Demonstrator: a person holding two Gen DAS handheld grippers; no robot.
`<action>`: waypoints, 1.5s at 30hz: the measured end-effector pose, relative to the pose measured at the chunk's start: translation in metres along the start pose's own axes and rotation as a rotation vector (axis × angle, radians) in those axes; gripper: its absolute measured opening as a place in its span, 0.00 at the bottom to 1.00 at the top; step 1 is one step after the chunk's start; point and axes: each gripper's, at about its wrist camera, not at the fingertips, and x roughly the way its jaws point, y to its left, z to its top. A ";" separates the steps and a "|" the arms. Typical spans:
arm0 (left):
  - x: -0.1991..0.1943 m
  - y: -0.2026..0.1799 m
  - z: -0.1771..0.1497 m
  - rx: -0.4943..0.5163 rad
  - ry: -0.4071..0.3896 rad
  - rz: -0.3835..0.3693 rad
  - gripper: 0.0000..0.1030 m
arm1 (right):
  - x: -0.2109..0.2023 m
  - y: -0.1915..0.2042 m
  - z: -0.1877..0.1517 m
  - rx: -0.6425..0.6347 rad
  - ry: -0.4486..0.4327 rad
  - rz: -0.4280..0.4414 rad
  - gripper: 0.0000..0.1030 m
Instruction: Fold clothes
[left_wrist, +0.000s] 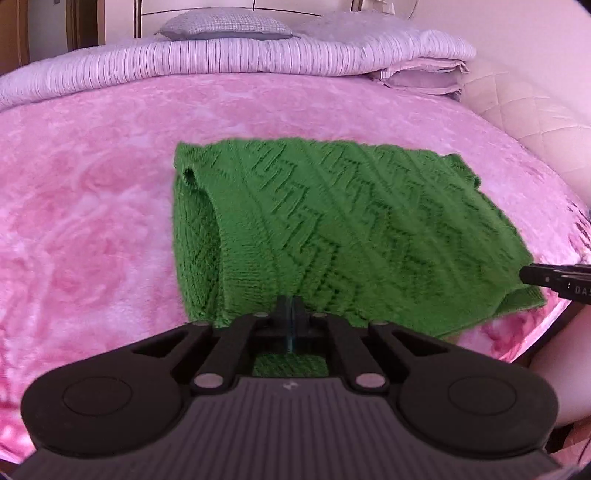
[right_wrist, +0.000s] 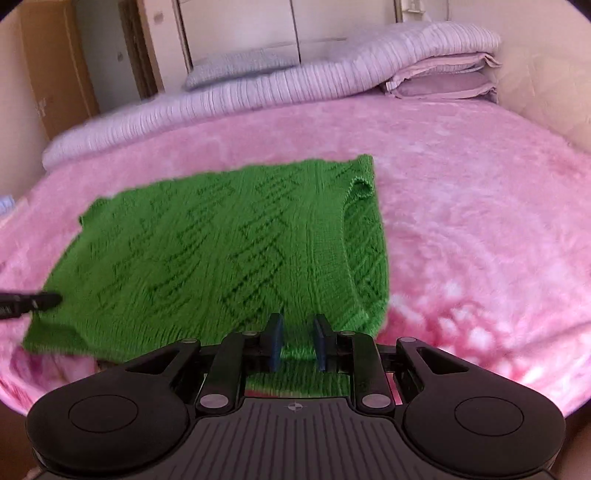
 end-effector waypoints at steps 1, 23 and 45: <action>-0.005 -0.005 0.001 0.005 -0.010 0.002 0.02 | -0.007 0.003 0.003 0.006 -0.017 0.000 0.20; -0.099 -0.070 0.000 0.003 -0.056 0.094 0.13 | -0.076 0.024 -0.015 0.189 -0.047 -0.048 0.38; -0.157 -0.081 -0.038 0.022 -0.092 0.102 0.23 | -0.148 0.055 -0.035 0.210 -0.109 -0.094 0.40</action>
